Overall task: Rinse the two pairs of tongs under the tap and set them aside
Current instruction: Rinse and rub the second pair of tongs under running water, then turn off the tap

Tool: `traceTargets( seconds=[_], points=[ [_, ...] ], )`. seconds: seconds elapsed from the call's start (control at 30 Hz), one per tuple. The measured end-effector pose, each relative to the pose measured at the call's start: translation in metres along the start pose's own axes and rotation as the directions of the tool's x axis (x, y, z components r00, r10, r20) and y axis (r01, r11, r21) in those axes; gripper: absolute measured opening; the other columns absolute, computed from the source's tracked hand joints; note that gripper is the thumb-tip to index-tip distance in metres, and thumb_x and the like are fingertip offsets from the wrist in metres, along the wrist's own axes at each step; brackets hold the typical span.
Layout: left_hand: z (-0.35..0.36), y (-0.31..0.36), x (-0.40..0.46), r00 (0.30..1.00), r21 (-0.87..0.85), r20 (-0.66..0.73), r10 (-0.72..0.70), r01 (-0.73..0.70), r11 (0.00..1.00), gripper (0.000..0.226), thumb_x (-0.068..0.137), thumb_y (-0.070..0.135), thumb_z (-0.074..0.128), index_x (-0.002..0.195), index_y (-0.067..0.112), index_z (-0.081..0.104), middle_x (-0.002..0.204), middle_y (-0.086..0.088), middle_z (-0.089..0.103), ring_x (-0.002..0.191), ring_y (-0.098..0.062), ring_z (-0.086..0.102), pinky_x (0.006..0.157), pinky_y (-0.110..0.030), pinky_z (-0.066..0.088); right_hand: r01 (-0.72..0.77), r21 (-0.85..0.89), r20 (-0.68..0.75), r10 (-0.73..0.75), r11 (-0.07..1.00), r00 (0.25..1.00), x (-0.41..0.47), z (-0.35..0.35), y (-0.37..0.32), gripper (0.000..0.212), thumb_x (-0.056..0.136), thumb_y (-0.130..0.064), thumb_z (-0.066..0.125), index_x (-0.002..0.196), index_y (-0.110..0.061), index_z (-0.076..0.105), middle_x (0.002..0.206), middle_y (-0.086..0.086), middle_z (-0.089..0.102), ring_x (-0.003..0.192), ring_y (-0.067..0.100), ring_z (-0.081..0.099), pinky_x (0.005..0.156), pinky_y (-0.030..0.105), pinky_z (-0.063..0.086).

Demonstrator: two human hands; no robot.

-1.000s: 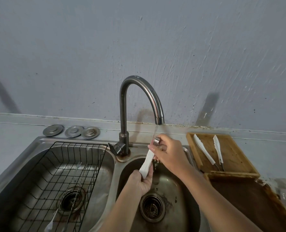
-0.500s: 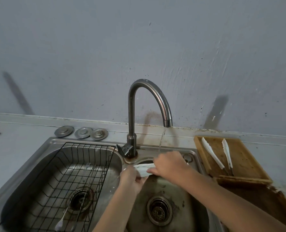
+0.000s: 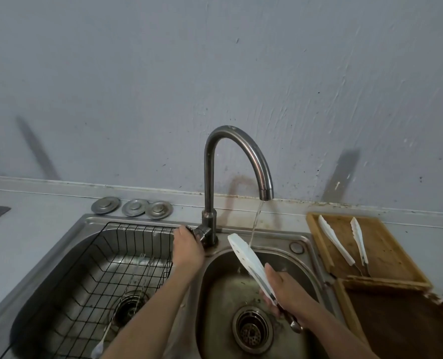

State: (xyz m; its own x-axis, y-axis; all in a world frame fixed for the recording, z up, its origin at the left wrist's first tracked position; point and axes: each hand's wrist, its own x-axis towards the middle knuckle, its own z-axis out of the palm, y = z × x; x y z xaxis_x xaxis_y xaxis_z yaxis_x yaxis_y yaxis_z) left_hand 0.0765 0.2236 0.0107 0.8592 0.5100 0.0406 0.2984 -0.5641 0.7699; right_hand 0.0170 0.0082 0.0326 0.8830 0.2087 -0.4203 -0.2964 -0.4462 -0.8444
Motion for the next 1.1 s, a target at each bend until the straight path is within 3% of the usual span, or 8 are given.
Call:
traceTargets(
  seconds=[0.2,0.37,0.53,0.63,0.73,0.93,1.03,1.1],
  points=[
    [0.002,0.007,0.007,0.999,0.309,0.041,0.011,-0.024,0.951,0.028,0.094,0.022,0.043,0.116,0.006,0.036,0.123,-0.012,0.046,0.103,-0.029,0.058,0.080,-0.039,0.043,-0.004,-0.061,0.046,0.006,0.998,0.999,0.000,-0.006,0.009,0.060,0.095,-0.051,0.027,0.066,-0.011,0.059,0.050,0.001,0.052,0.036,0.012,0.043,0.038,0.021,0.034],
    [0.001,0.024,0.017,0.996,0.438,0.085,-0.034,-0.007,0.899,0.038,0.094,0.027,0.047,0.125,0.009,0.033,0.127,-0.009,0.046,0.113,-0.024,0.053,0.088,-0.037,0.046,0.080,-0.292,-0.081,-0.108,0.953,0.991,-0.001,-0.022,0.005,0.060,0.097,-0.044,0.027,0.055,-0.012,0.055,0.040,-0.001,0.054,0.032,0.011,0.045,0.038,0.020,0.039],
    [0.001,0.015,0.020,0.995,0.443,0.093,-0.048,0.002,0.897,0.037,0.094,0.025,0.045,0.125,0.010,0.031,0.129,-0.009,0.043,0.115,-0.024,0.049,0.088,-0.038,0.046,0.090,-0.356,-0.263,-0.192,0.930,0.945,0.005,-0.032,-0.014,0.052,0.098,-0.041,0.027,0.073,-0.009,0.059,0.057,0.005,0.059,0.048,0.015,0.055,0.048,0.025,0.043],
    [0.001,0.018,0.019,0.994,0.409,0.092,-0.064,0.021,0.912,0.039,0.094,0.025,0.047,0.126,0.010,0.031,0.128,-0.009,0.043,0.115,-0.025,0.048,0.088,-0.038,0.046,0.071,-0.667,-0.242,-0.306,0.741,0.921,0.005,-0.025,-0.003,0.029,0.099,-0.027,0.032,0.092,-0.015,0.057,0.080,0.003,0.062,0.070,0.015,0.062,0.060,0.025,0.048],
    [0.001,0.021,0.016,0.993,0.384,0.090,-0.080,0.039,0.923,0.041,0.093,0.026,0.047,0.127,0.009,0.030,0.129,-0.010,0.042,0.117,-0.026,0.047,0.090,-0.041,0.045,-0.103,-0.928,-0.115,-0.014,0.359,0.993,0.012,-0.009,0.018,0.028,0.092,-0.012,0.039,0.111,-0.013,0.060,0.108,0.005,0.065,0.098,0.021,0.063,0.081,0.031,0.050],
    [0.000,0.020,0.014,0.993,0.346,0.086,-0.082,0.048,0.937,0.041,0.094,0.023,0.047,0.127,0.008,0.029,0.128,-0.009,0.041,0.115,-0.026,0.049,0.085,-0.040,0.046,0.048,-0.958,-0.049,-0.328,0.281,0.943,0.023,-0.011,0.001,0.041,0.096,-0.015,0.032,0.136,-0.019,0.039,0.112,0.006,0.058,0.099,0.023,0.060,0.074,0.033,0.047],
    [0.000,0.018,0.012,0.994,0.328,0.083,-0.077,0.046,0.943,0.039,0.094,0.022,0.047,0.126,0.008,0.030,0.126,-0.010,0.041,0.110,-0.027,0.053,0.081,-0.041,0.047,-0.104,-0.968,-0.117,-0.042,0.227,0.992,0.022,-0.007,0.016,0.036,0.093,-0.013,0.035,0.120,-0.012,0.057,0.113,0.006,0.064,0.102,0.023,0.061,0.077,0.032,0.046],
    [0.001,0.018,0.012,0.994,0.336,0.089,-0.069,0.035,0.941,0.039,0.094,0.023,0.045,0.125,0.007,0.029,0.127,-0.010,0.040,0.110,-0.028,0.054,0.080,-0.041,0.047,-0.135,-0.957,-0.142,-0.009,0.256,0.990,0.020,-0.003,0.021,0.032,0.093,-0.015,0.036,0.110,-0.012,0.062,0.107,0.005,0.067,0.099,0.023,0.063,0.074,0.033,0.046]
  ],
)
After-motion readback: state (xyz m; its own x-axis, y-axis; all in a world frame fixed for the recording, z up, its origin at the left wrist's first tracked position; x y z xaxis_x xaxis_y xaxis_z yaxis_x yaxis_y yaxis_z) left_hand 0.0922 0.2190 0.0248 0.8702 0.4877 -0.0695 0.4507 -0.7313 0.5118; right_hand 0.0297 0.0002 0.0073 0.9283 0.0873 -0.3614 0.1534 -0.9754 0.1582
